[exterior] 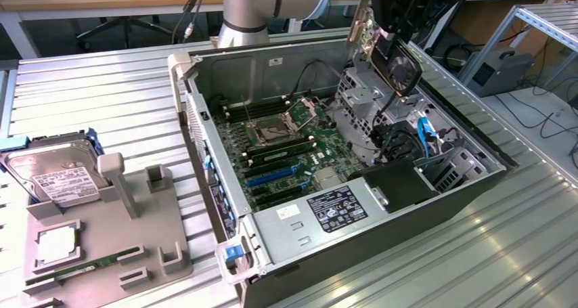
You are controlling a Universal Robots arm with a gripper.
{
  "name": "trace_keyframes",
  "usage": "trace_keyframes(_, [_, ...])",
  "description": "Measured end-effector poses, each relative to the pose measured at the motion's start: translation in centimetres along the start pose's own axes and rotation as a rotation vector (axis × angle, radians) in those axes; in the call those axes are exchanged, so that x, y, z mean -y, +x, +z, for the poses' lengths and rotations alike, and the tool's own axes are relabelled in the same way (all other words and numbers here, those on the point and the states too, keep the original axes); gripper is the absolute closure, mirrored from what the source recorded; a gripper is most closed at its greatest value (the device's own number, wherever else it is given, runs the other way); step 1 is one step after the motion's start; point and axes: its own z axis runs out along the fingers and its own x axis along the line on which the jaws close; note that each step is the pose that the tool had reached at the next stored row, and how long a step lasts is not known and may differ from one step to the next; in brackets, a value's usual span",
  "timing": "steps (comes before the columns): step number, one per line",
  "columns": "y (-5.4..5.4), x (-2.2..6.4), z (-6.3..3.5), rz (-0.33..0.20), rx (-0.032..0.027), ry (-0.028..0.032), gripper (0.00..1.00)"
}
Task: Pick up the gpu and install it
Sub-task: 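Insert the gpu into the slot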
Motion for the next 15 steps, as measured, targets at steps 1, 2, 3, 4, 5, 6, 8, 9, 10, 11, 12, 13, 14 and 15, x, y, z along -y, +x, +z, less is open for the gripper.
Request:
trace_keyframes(1, [0.00,0.00,0.00,0.000,0.0000,0.0000,0.73])
trace_keyframes(2, [0.00,0.00,0.00,0.000,0.0000,0.0000,0.73])
trace_keyframes(3, [0.00,0.00,0.00,0.000,0.0000,0.0000,0.73])
trace_keyframes(4, [0.00,0.00,0.00,0.000,0.0000,0.0001,0.73])
trace_keyframes(5, [0.00,0.00,0.00,0.000,0.0000,0.0000,0.73])
trace_keyframes(6, [0.00,0.00,0.00,0.000,0.0000,-0.0001,0.73])
trace_keyframes(8, [0.00,0.00,0.00,0.000,0.0000,0.0000,0.73])
trace_keyframes(9, [0.00,0.00,0.00,-0.001,0.0000,0.0000,0.73])
trace_keyframes(10, [0.00,0.00,0.00,-0.009,-0.0002,-0.0002,0.73])
trace_keyframes(11, [0.00,0.00,0.00,-0.027,-0.0007,-0.0006,0.73])
trace_keyframes(12, [0.00,0.00,0.00,-0.051,-0.0013,-0.0012,0.73])
trace_keyframes(13, [0.00,0.00,0.00,-0.081,-0.0021,-0.0021,0.73])
trace_keyframes(14, [0.00,0.00,0.00,-0.132,-0.0034,-0.0034,0.73])
trace_keyframes(15, [0.00,0.00,0.00,-0.154,-0.0039,-0.0039,0.73])
